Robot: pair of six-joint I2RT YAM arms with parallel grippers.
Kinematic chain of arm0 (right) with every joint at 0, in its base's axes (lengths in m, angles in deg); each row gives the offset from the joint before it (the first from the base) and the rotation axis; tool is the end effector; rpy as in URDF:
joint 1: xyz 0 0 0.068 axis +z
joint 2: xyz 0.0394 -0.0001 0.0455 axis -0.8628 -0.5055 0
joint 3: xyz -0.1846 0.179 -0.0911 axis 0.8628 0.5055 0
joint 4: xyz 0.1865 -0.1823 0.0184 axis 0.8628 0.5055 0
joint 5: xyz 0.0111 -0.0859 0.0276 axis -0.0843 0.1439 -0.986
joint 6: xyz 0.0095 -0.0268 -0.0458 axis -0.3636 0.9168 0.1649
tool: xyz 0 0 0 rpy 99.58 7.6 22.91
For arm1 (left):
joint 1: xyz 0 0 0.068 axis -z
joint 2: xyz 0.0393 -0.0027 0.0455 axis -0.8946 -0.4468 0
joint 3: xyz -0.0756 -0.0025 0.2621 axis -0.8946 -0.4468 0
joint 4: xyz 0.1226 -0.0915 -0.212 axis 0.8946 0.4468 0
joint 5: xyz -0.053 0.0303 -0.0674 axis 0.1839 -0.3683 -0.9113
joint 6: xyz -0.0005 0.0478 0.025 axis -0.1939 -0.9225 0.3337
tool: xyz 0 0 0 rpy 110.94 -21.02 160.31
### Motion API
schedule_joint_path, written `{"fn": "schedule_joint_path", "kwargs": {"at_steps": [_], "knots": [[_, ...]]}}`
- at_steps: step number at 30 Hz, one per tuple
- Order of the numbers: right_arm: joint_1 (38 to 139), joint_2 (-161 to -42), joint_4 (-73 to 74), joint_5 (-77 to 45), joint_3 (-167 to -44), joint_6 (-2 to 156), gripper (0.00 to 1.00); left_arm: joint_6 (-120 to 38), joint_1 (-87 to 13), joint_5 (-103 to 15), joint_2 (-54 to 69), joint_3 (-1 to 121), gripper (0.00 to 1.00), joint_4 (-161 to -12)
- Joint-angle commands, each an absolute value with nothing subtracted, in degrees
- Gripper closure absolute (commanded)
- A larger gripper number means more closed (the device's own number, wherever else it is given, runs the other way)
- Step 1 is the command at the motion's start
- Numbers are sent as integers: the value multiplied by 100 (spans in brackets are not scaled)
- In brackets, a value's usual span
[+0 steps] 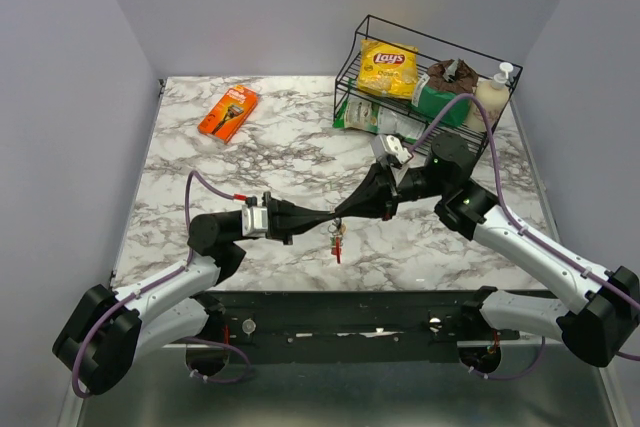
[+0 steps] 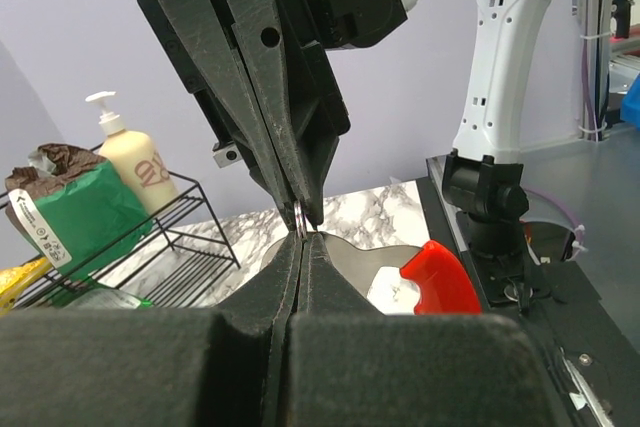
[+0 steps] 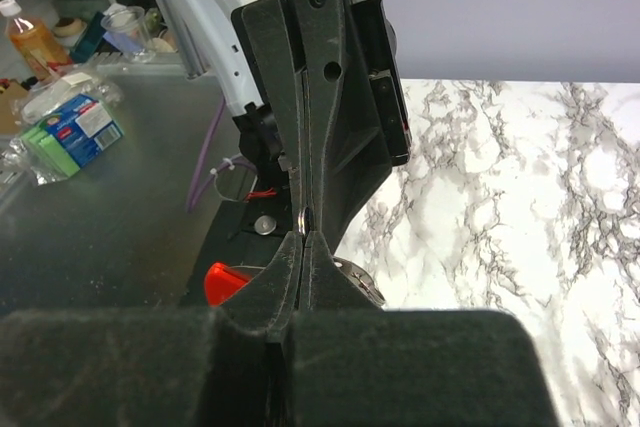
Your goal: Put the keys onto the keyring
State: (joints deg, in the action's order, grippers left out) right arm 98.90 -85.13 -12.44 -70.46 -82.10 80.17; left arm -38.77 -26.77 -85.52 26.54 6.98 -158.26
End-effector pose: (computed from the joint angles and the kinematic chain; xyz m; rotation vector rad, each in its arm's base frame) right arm 0.1746 0.1833 0.3574 -1.3256 1.1652 1.3967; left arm 0.1315 -0.1317 0.2898 1.0176 0.7496 -1.1784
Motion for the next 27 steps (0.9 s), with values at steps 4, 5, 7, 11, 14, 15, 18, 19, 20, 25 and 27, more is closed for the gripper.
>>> {"fn": "schedule_joint_path", "kwargs": {"at_steps": [4, 5, 7, 11, 14, 15, 18, 19, 20, 25, 27], "knots": [[9936, -8574, -647, -6742, -8476, 8321, 99, -4147, -2593, -8489, 3092, 909, 53, -15102], [9927, -8566, -576, -6706, -8503, 8530, 99, -4304, -2593, -8480, 3207, 1022, 46, -14430], [9927, -8574, -287, -6575, -8590, 8646, 99, -4829, -2593, -8472, 3567, 1216, 37, -13601], [9927, -8557, 153, -6416, -8705, 8919, 99, -5807, -2593, -8209, 3963, 2084, 34, -10889], [9919, -8609, 453, -6293, -8819, 9112, 99, -6534, -2576, -7962, 3850, 2874, 39, -9219], [9927, -8618, 532, -6249, -8845, 9191, 99, -6677, -2584, -8058, 3649, 3069, 41, -8854], [9927, -8662, 796, -6091, -8916, 9366, 99, -7082, -2584, -8234, 3193, 3720, 47, -7754], [9927, -8662, 944, -5978, -8925, 9411, 99, -7144, -2584, -8304, 3103, 3835, 47, -7587], [9927, -8680, 1015, -5907, -8951, 9463, 99, -7206, -2584, -8365, 2998, 4036, 47, -7254], [9927, -8636, 1192, -5669, -8907, 9587, 99, -7830, -2584, -8533, 2558, 4565, 48, -6330], [9936, -8627, 1192, -5643, -8898, 9604, 99, -7944, -2584, -8656, 2400, 4758, 49, -5986]]}}
